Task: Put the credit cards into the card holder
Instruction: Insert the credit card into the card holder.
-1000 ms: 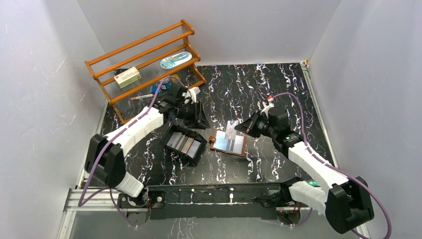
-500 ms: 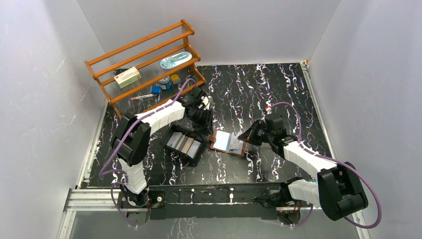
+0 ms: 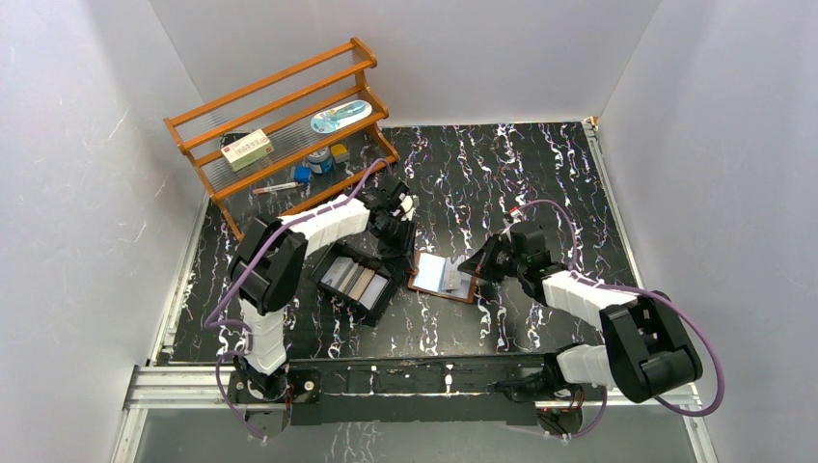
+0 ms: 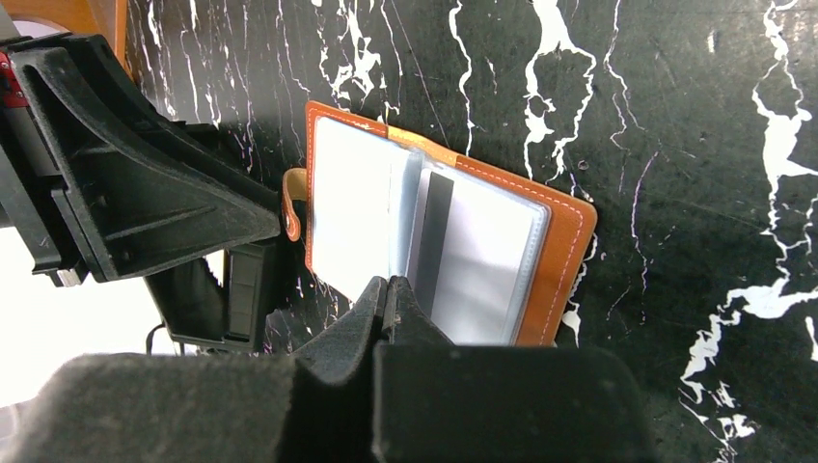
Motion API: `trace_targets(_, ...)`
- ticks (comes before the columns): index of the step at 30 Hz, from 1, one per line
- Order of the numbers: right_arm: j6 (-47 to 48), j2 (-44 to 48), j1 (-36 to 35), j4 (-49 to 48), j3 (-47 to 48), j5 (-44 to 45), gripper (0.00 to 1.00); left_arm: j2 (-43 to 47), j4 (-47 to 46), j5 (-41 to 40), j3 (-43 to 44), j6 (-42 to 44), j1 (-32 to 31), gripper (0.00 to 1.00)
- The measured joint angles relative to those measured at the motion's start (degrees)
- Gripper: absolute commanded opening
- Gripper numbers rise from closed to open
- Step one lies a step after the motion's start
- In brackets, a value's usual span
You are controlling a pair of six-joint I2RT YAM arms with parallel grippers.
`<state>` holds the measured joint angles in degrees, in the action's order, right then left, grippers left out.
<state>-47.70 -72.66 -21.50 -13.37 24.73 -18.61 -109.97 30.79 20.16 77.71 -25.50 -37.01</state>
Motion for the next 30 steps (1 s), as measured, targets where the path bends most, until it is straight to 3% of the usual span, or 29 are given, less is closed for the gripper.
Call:
trace_targets(16,-0.1,-2.8,0.1,-2.6,-0.3,-1.0,0.0,-3.1,0.5,0.0,0.6,0.2,-1.7,0.11)
trace_targets(30,-2.7,-6.5,0.1,-9.0,-1.9,-2.9,0.0,-3.2,0.5,0.2,0.7,0.1,-2.9,0.08)
